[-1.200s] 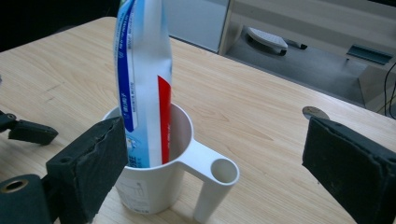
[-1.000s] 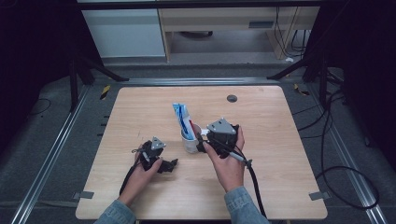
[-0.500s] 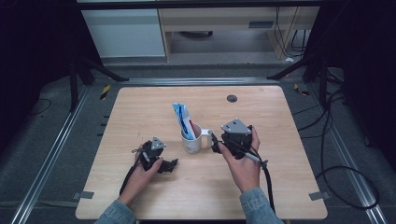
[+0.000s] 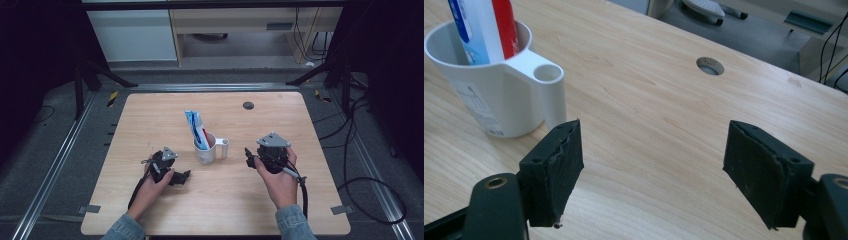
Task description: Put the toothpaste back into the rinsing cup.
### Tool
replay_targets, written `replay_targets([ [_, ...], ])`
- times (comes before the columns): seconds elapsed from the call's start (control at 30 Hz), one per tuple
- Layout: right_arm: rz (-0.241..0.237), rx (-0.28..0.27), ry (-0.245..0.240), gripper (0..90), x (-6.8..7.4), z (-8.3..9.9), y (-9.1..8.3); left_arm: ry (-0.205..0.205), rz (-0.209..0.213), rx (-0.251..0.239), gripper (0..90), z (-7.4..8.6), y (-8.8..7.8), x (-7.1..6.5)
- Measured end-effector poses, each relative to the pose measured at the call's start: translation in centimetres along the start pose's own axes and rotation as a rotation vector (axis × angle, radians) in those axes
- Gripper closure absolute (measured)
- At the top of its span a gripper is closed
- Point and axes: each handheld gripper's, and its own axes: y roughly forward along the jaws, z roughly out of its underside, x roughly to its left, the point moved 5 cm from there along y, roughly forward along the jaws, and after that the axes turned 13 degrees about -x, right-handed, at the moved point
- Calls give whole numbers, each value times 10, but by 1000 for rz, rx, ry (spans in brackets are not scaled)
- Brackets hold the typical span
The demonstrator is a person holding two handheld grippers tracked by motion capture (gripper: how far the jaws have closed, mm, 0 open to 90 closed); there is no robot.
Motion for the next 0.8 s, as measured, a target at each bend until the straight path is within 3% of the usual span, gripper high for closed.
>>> replay_targets([
  [0.17, -33, 48, 12, 169, -13, 14, 0, 0, 0, 0, 0, 0, 0, 0],
  [0.37, -29, 137, 58, 78, -27, 35, 3, 0, 0, 0, 0, 0, 0, 0],
  [0.63, -61, 236, 105, 73, -43, 66, 5, 0, 0, 0, 0, 0, 0, 0],
  [0.8, -35, 261, 176, 75, -59, 83, 5, 0, 0, 0, 0, 0, 0, 0],
])
